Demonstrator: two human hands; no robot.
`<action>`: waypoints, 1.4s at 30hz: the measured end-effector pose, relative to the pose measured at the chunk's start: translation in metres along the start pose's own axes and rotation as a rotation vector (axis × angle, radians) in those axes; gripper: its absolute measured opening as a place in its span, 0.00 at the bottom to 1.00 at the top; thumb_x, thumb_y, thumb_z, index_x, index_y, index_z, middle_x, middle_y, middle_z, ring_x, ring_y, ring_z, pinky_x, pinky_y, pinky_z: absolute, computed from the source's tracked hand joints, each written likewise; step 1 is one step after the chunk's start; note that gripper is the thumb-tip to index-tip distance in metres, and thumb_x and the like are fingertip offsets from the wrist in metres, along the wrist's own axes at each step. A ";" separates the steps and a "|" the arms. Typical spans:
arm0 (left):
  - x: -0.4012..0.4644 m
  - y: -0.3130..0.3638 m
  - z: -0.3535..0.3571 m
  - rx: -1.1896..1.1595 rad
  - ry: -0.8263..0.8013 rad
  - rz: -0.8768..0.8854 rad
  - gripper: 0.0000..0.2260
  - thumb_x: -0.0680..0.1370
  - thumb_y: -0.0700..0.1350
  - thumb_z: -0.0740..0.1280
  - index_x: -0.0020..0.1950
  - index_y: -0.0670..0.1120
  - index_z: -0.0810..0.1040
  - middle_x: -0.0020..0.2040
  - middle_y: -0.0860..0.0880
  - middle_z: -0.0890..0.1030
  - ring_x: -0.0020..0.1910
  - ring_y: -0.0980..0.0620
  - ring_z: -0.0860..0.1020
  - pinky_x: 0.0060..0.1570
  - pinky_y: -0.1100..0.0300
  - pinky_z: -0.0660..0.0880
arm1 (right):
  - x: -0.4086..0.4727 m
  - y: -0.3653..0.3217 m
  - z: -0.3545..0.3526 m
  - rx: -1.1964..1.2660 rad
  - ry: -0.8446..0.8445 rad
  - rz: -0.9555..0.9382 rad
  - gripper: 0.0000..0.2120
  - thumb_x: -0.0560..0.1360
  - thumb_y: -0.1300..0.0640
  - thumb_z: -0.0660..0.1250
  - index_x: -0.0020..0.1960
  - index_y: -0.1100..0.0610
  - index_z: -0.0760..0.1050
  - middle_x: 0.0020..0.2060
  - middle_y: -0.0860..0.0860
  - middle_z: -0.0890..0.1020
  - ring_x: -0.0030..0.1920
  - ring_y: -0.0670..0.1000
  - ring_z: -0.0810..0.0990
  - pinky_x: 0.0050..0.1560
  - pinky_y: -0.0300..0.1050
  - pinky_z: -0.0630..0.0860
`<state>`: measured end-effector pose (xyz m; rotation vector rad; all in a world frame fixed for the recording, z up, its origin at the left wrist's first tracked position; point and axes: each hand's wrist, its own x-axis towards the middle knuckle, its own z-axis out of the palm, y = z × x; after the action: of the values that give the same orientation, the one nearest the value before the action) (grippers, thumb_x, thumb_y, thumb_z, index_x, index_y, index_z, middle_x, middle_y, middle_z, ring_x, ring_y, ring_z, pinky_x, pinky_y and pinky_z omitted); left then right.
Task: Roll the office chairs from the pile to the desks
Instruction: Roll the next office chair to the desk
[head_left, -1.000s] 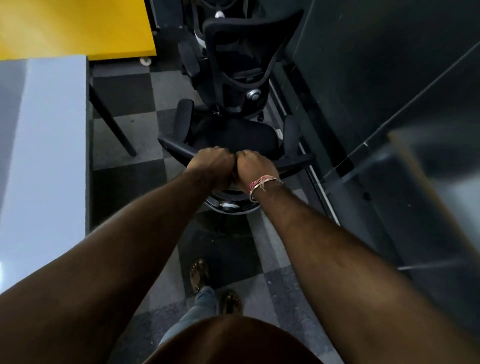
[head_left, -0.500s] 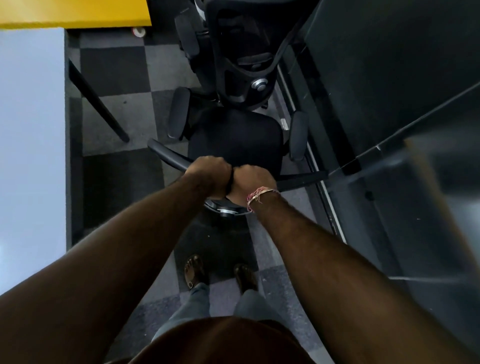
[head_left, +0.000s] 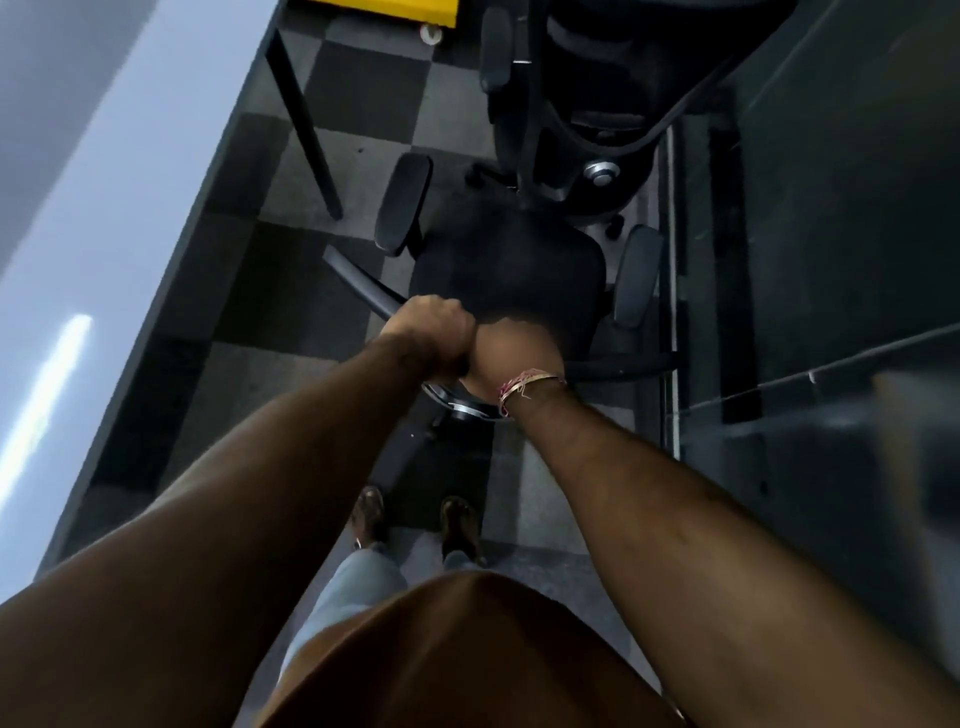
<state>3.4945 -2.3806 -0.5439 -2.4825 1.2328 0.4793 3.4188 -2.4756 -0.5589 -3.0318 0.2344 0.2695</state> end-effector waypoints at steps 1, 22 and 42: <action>-0.007 0.008 0.003 -0.015 0.003 -0.022 0.06 0.80 0.47 0.65 0.51 0.48 0.81 0.52 0.47 0.84 0.51 0.47 0.83 0.43 0.54 0.74 | -0.009 0.002 0.002 -0.017 0.000 -0.028 0.12 0.70 0.45 0.67 0.39 0.54 0.78 0.38 0.53 0.83 0.40 0.59 0.83 0.36 0.45 0.69; -0.219 0.187 0.069 -0.208 -0.010 -0.335 0.07 0.81 0.51 0.66 0.49 0.49 0.81 0.46 0.50 0.82 0.42 0.49 0.79 0.40 0.55 0.74 | -0.236 -0.010 0.044 -0.203 -0.019 -0.404 0.10 0.69 0.45 0.66 0.37 0.51 0.78 0.34 0.50 0.82 0.36 0.56 0.82 0.34 0.44 0.70; -0.366 0.320 0.109 -0.368 -0.061 -0.611 0.08 0.81 0.48 0.64 0.53 0.50 0.82 0.51 0.50 0.84 0.49 0.48 0.83 0.42 0.55 0.73 | -0.398 -0.026 0.065 -0.263 -0.014 -0.799 0.13 0.72 0.44 0.65 0.44 0.53 0.79 0.40 0.52 0.84 0.40 0.57 0.83 0.36 0.45 0.70</action>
<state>3.0112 -2.2613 -0.5262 -2.9345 0.3315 0.6428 3.0252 -2.3865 -0.5483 -3.0555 -1.0593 0.2594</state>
